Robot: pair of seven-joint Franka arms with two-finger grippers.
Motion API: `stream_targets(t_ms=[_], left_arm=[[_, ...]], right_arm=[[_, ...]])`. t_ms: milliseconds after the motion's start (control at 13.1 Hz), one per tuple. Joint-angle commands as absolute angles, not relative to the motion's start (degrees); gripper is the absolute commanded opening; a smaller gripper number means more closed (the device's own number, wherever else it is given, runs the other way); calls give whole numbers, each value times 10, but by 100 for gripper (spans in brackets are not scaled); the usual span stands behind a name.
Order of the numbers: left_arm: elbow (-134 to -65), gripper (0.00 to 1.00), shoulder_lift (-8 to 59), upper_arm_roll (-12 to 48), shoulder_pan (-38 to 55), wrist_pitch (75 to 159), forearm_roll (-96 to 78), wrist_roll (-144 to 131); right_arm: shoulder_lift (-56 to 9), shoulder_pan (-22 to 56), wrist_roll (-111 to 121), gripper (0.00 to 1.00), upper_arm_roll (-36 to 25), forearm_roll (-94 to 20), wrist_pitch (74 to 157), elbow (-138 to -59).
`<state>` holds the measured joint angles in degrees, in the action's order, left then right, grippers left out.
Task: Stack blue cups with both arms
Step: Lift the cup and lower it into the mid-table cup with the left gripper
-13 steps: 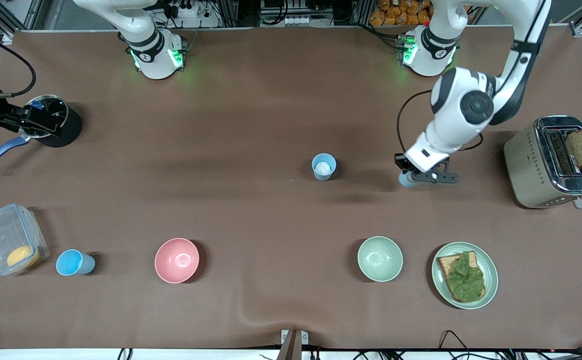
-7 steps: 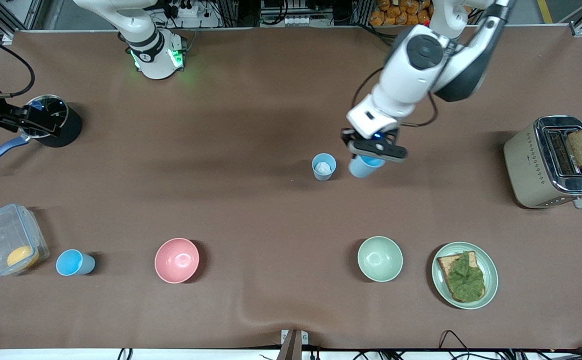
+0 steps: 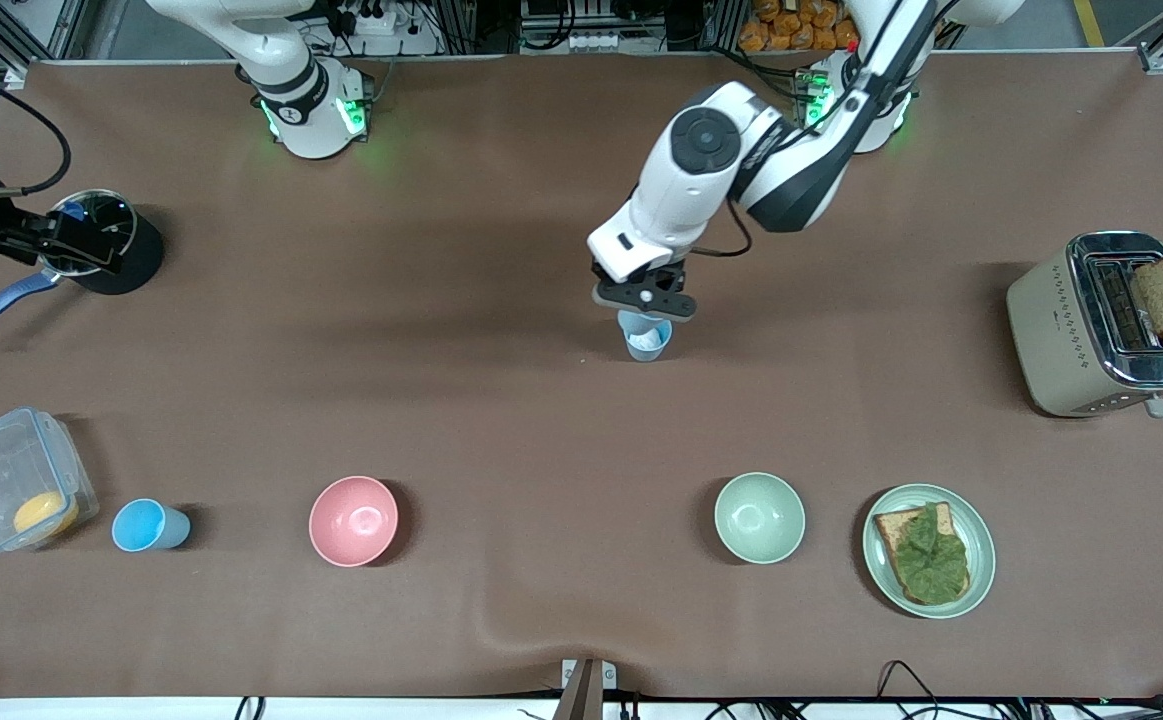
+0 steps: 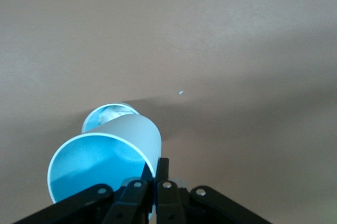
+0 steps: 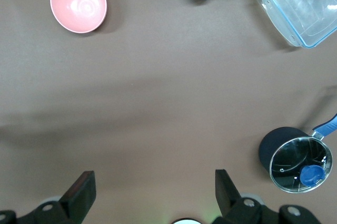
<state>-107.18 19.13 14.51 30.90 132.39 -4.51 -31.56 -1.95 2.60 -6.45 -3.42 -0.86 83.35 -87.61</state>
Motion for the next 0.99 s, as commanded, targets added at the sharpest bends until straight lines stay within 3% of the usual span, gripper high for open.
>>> stream_targets(t_ms=[0,915], left_arm=[[-1057,0,197,136,310,1315,-26,-326],[-1064,0,222,127,308,1330,-26,-332]], right_arm=[[-23,18,-65,100,-25,0,829,-867],[-23,18,-65,100,-25,0,829,-867]])
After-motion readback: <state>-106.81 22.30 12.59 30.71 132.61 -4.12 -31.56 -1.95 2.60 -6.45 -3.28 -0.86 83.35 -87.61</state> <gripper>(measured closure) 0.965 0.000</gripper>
